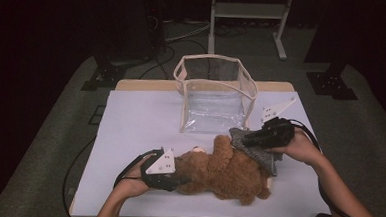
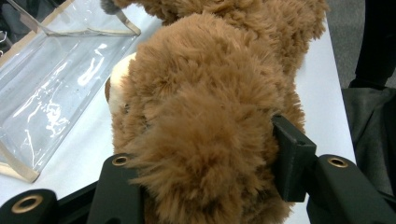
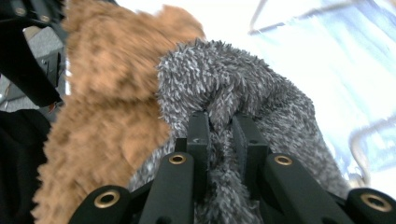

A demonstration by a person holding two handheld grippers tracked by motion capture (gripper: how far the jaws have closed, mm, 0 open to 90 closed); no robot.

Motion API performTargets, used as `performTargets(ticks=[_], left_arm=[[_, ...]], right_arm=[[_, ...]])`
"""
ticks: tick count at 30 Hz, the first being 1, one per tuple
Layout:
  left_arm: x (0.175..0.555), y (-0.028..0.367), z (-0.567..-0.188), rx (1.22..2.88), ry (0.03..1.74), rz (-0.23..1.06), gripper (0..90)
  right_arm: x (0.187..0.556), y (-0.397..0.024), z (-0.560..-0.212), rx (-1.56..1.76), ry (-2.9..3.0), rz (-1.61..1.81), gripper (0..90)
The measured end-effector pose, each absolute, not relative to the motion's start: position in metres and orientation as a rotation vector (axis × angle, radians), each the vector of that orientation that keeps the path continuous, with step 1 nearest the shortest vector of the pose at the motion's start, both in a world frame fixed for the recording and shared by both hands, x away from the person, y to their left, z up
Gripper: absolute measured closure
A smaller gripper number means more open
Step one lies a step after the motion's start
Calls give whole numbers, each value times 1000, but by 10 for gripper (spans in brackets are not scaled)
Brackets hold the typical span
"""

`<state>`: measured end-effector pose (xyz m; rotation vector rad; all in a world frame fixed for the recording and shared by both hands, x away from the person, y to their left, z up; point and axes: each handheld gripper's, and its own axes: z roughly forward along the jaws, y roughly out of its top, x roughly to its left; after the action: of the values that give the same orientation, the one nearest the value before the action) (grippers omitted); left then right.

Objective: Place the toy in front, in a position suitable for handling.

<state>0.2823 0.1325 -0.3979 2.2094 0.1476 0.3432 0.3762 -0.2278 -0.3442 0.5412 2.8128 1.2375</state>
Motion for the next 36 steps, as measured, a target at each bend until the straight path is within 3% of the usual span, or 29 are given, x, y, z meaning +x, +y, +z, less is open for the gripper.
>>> performTargets(ticks=[5,9,14,19,25,29,36], left_arm=[[284,131,-396,2190,179,305,474],[285,123,-392,2205,161,310,477],[286,117,-391,2202,159,323,477],[285,115,-391,2208,130,332,475],[283,115,-391,2215,111,337,475],[284,117,-393,2203,116,326,473],[285,112,-389,2209,105,335,470]], right_arm=[[373,-260,-353,652,2782,1260,781],[359,-262,-335,588,2734,1365,782],[350,-235,-303,424,2730,1412,781],[355,-180,-279,240,2793,1346,781],[375,-130,-303,199,2971,1085,781],[378,-143,-326,241,3041,997,783],[366,-189,-328,342,3003,1131,784]])
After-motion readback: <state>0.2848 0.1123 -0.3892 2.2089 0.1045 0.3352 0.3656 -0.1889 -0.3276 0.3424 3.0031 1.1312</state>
